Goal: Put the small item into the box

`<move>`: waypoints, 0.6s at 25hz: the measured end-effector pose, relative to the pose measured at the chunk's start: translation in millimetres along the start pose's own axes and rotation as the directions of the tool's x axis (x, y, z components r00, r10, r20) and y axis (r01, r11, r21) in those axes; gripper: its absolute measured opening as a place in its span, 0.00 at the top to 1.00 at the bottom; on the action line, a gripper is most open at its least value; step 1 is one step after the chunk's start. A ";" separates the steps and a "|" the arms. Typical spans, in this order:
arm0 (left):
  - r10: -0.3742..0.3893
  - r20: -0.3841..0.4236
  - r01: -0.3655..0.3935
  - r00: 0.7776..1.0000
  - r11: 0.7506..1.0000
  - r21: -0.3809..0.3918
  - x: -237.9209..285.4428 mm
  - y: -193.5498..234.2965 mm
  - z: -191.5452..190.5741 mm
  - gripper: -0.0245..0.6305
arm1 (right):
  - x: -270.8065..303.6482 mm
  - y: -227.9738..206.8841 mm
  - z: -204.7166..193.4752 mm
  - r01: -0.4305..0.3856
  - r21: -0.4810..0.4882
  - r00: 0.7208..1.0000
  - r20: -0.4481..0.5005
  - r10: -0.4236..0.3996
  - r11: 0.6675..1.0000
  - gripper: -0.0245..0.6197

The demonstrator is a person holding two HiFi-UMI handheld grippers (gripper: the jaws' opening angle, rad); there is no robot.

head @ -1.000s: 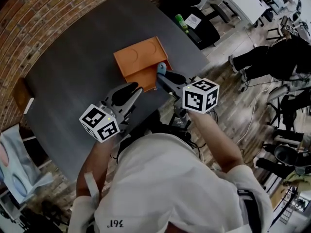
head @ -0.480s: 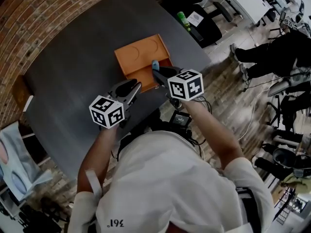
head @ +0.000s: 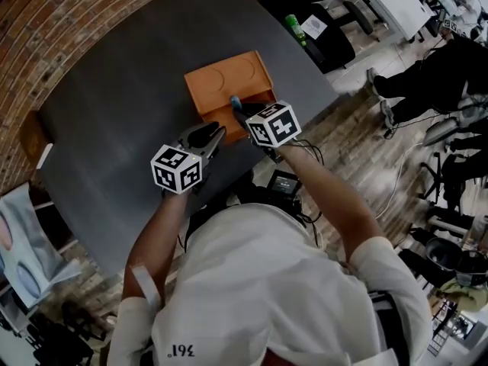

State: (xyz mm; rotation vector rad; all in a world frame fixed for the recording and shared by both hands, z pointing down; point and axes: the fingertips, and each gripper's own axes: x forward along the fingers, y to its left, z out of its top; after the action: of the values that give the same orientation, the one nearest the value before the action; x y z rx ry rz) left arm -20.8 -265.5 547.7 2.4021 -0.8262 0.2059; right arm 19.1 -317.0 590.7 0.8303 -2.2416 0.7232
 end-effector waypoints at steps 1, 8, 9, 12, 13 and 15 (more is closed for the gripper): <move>0.005 -0.008 -0.005 1.000 1.000 -0.004 0.8 2.6 -3.1 0.83 | 5.0 0.6 -3.2 -0.001 -0.026 1.000 -0.021 0.000 1.000 0.84; 0.036 -0.034 -0.039 0.999 0.997 -0.068 -1.2 11.8 -26.9 0.83 | 27.9 4.9 -28.4 -0.026 -0.144 0.991 -0.136 0.006 0.989 0.84; 0.039 -0.040 -0.042 0.998 0.997 -0.072 -1.3 13.4 -29.9 0.83 | 31.2 5.0 -31.6 -0.032 -0.148 0.989 -0.150 0.009 0.988 0.84; 0.052 -0.059 -0.056 0.997 0.995 -0.077 -2.0 20.6 -36.6 0.83 | 41.4 3.8 -39.7 -0.044 -0.161 0.982 -0.191 0.013 0.986 0.84; 0.056 -0.063 -0.061 0.996 0.995 -0.079 -2.3 22.4 -38.0 0.83 | 44.2 3.2 -42.2 -0.049 -0.168 0.979 -0.204 0.013 0.985 0.84; 0.062 -0.068 -0.068 0.996 0.994 -0.084 -3.2 24.1 -40.3 0.83 | 49.5 1.4 -48.4 -0.060 -0.185 0.970 -0.242 0.014 0.981 0.84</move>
State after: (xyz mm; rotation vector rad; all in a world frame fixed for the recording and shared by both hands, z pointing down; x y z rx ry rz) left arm -36.2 -256.1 591.1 2.2780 -0.8665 0.2675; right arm 6.1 -301.8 656.9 0.5767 -2.0739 0.5799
